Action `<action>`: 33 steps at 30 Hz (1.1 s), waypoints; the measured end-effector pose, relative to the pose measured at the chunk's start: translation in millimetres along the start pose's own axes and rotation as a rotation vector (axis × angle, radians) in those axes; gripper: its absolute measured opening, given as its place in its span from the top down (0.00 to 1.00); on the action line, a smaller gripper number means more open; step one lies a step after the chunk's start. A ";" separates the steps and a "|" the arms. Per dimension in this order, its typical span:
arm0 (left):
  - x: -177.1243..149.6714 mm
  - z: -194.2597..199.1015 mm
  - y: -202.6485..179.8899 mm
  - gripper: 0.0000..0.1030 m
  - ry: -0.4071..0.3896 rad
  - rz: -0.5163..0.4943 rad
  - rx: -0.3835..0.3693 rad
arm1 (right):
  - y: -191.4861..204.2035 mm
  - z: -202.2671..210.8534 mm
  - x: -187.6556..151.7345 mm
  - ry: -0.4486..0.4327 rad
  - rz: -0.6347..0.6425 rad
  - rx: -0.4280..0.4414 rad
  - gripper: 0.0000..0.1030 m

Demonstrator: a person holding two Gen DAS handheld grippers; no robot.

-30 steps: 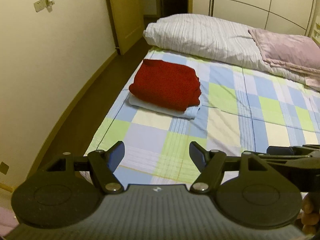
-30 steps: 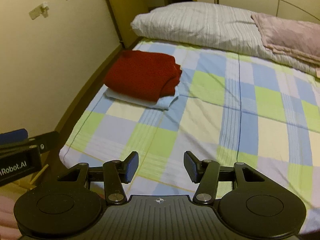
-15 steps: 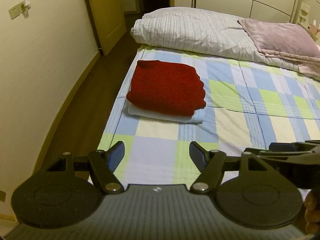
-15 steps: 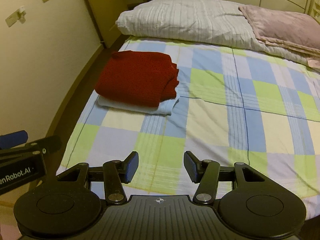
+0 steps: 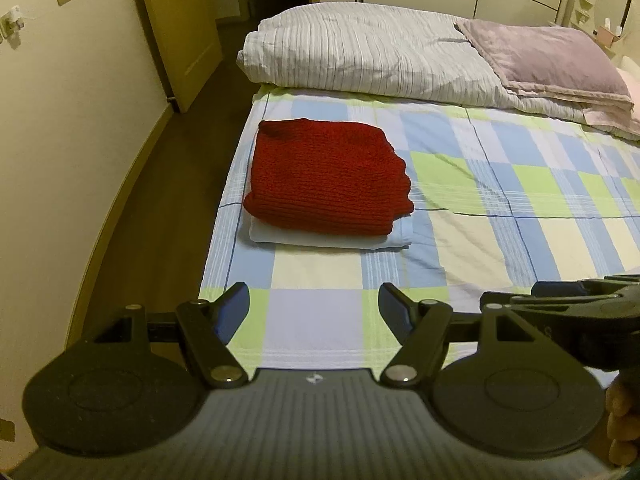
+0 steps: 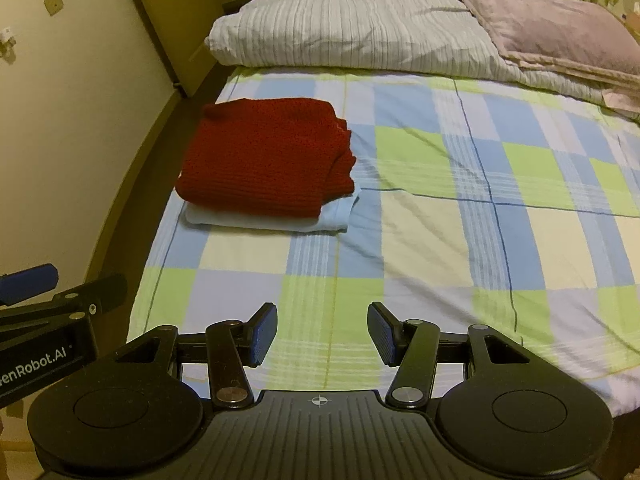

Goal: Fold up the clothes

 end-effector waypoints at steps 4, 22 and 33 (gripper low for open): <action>3.8 -7.4 5.8 0.34 0.005 -0.003 -0.009 | 6.8 -5.2 6.5 -0.002 0.007 -0.005 0.48; 11.3 -53.8 18.0 0.34 0.051 -0.004 -0.037 | 14.8 -43.6 19.9 0.042 0.012 -0.030 0.48; 16.7 -74.2 17.2 0.34 0.065 0.001 -0.041 | 11.2 -62.2 29.5 0.070 0.013 -0.038 0.48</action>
Point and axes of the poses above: each gripper's, at about its wrist camera, not at the fingertips, and z roughly against the way its jaws point, y to its left, x to its top, the point moved 9 cm from there along -z, roughly the way its jaws point, and after that the axes turned 8 degrees about -z, right-handed, at the moved point
